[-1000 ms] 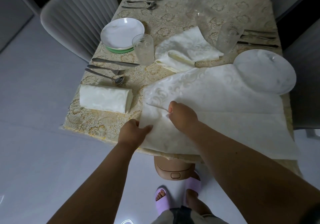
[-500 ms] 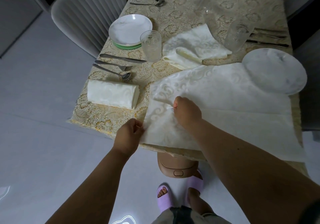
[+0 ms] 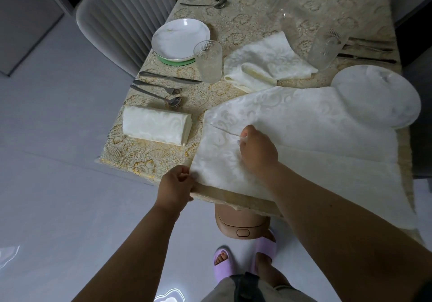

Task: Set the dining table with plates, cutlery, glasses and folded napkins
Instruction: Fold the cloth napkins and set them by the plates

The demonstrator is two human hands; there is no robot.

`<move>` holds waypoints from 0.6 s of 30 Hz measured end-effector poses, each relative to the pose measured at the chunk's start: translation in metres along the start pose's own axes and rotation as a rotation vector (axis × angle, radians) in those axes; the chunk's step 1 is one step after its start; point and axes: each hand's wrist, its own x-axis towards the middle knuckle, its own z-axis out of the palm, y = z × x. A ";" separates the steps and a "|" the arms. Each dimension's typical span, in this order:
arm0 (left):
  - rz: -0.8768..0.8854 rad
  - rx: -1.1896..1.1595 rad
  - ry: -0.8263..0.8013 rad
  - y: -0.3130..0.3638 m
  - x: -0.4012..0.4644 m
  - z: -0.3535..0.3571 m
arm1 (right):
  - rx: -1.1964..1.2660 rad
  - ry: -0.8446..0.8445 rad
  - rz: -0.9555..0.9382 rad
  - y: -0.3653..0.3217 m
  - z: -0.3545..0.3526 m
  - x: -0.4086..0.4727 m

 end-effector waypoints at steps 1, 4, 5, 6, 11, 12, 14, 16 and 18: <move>-0.028 -0.080 -0.019 0.001 -0.002 0.001 | 0.005 0.004 0.005 0.000 0.000 -0.002; -0.023 -0.283 -0.042 0.006 -0.008 0.005 | 0.000 0.024 0.006 0.000 -0.001 -0.009; 0.015 -0.284 -0.036 0.008 -0.010 0.006 | -0.006 0.029 0.002 0.000 -0.001 -0.012; 0.057 -0.263 -0.031 0.009 -0.013 0.006 | -0.012 0.034 -0.005 0.000 -0.001 -0.015; 0.379 0.203 -0.027 0.009 -0.010 -0.012 | -0.023 0.024 -0.033 0.004 -0.002 -0.028; 0.440 0.316 -0.021 0.009 -0.008 -0.017 | -0.034 0.017 -0.042 0.005 -0.003 -0.030; 0.508 0.452 -0.019 0.009 -0.005 -0.025 | -0.038 0.003 -0.052 0.006 -0.005 -0.031; 0.544 0.497 -0.024 0.008 -0.005 -0.029 | -0.030 -0.008 -0.055 0.007 -0.006 -0.032; 0.520 0.384 -0.021 0.009 -0.007 -0.029 | -0.035 -0.022 -0.056 0.007 -0.006 -0.033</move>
